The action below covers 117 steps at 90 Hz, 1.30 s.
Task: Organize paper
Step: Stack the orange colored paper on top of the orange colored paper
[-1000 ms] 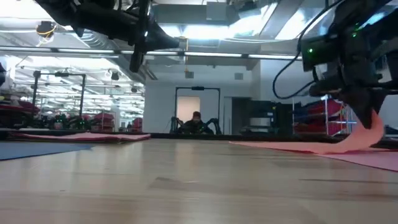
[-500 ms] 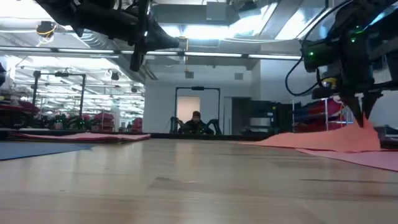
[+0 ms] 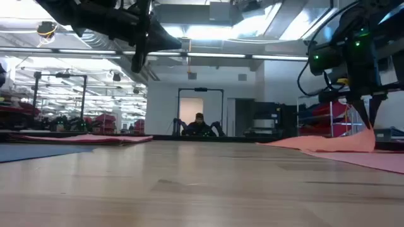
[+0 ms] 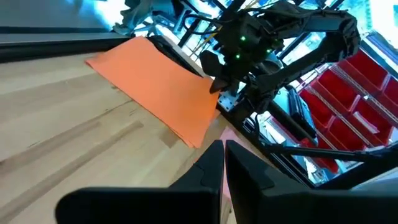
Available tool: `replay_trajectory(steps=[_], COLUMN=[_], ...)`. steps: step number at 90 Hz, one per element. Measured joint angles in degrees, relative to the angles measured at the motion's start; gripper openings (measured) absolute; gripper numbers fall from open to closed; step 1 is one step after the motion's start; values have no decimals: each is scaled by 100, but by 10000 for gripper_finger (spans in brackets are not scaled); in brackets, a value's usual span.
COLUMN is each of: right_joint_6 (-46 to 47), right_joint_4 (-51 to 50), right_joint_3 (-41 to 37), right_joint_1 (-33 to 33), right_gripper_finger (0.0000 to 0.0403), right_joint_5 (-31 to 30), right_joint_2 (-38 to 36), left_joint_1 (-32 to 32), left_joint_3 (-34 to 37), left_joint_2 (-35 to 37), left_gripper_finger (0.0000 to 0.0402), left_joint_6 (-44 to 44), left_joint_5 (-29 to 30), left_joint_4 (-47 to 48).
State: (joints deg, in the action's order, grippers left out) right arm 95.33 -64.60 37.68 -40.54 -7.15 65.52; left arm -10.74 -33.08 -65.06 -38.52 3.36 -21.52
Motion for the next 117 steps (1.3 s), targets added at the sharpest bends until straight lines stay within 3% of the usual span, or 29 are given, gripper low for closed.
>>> replay_trajectory(steps=[17,30,59,70,117], right_joint_6=[194,-367,-1146,-1443,-2411], right_joint_4=[4,-24,-7,8,19], right_joint_3=[12,12,12,12,16], right_joint_1=[0,0,0,0,2], right_gripper_finger=[1,17,137,166,173], right_joint_5=[14,25,-37,-121,200], right_joint_2=[0,0,1,0,-2], left_joint_1=[0,0,0,0,0], left_joint_3=[0,0,0,0,0], left_joint_2=[0,-2,0,0,0], left_gripper_finger=[0,0,0,0,0], left_joint_6=[16,111,148,147,188], left_joint_5=[0,0,0,-1,20], left_joint_4=[-2,-2,-7,-6,-5])
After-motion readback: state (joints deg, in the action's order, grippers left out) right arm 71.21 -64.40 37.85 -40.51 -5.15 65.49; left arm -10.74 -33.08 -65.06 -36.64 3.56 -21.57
